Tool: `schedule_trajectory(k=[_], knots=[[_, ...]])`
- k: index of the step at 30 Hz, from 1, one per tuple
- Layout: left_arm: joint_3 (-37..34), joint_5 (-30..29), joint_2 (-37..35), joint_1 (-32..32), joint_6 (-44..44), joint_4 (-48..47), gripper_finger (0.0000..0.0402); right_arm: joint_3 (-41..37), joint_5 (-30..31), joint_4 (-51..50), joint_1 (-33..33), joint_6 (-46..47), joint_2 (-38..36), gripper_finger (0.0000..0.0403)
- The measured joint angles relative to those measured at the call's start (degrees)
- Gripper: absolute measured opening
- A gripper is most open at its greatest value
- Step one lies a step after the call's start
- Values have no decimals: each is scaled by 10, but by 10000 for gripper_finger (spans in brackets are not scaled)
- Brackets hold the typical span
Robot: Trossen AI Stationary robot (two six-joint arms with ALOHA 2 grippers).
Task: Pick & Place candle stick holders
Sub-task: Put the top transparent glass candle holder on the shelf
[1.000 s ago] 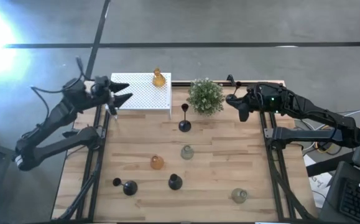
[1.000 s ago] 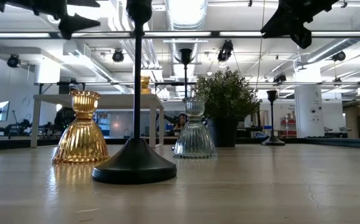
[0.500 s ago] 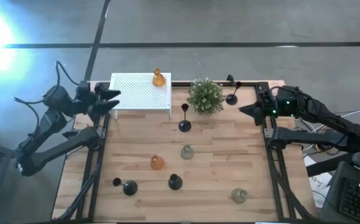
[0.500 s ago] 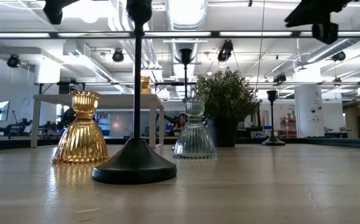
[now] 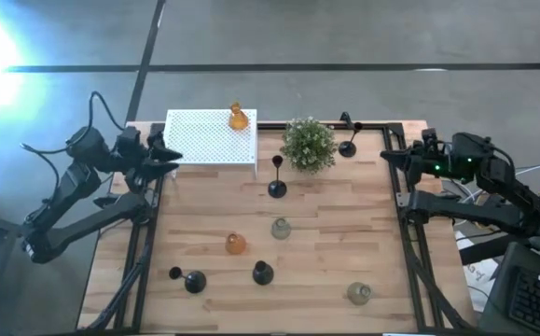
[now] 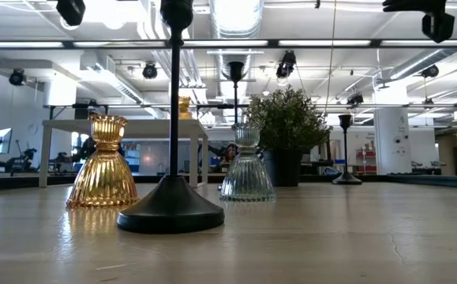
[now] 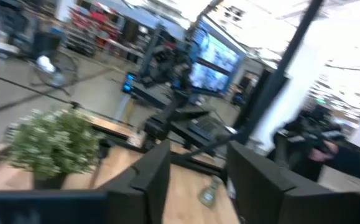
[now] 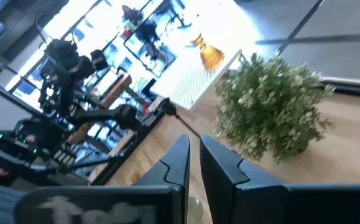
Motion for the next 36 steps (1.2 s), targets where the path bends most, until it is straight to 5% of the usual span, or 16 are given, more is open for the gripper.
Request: schedule_trajectory(k=[11, 22, 36], knots=[[30, 61, 60, 0, 42, 3, 10, 0, -4, 27, 0, 5, 8, 32], [32, 44, 88, -20, 139, 5, 3, 2, -81, 166, 0, -21, 62, 12], [35, -85, 199, -182, 217, -17, 1, 18, -73, 158, 0, -57, 96, 8]])
